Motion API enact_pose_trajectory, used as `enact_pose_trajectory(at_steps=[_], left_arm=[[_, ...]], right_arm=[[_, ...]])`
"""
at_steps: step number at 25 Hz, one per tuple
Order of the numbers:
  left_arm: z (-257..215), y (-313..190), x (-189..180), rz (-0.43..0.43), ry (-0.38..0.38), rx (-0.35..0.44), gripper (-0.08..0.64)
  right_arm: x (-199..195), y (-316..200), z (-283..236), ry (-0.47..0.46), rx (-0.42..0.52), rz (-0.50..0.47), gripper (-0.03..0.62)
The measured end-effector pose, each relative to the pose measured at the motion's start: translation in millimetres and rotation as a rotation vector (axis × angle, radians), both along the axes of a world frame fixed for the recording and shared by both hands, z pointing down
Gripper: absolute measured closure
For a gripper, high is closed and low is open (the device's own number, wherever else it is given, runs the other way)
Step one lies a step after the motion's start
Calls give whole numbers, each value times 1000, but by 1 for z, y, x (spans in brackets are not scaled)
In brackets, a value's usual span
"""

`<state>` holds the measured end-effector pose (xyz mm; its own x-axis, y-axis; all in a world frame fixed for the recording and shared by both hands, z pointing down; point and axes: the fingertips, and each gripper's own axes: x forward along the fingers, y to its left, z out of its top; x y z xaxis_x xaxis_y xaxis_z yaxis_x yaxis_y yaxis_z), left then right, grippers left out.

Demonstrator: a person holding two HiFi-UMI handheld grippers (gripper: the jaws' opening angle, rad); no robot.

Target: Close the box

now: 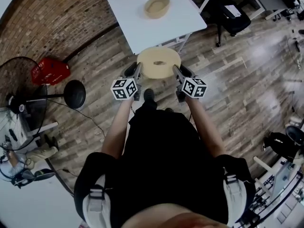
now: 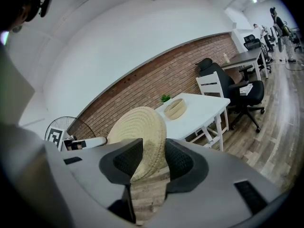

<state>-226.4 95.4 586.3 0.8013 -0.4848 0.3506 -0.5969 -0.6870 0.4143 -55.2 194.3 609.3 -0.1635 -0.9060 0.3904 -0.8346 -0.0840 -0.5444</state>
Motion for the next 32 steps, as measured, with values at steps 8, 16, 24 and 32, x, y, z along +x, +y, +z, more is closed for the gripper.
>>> enact_pose_trajectory(at_steps=[8, 16, 24, 32], left_arm=[[0, -56, 4, 44, 7, 3, 468], [1, -95, 1, 88, 4, 7, 468], [5, -118, 0, 119, -3, 12, 471], [10, -128, 14, 101, -18, 4, 471]], right_arm=[[-1, -50, 3, -5, -6, 42, 460], [-11, -83, 4, -21, 10, 66, 441], [-17, -104, 9, -35, 17, 76, 383], [-3, -112, 19, -61, -4, 68, 387]])
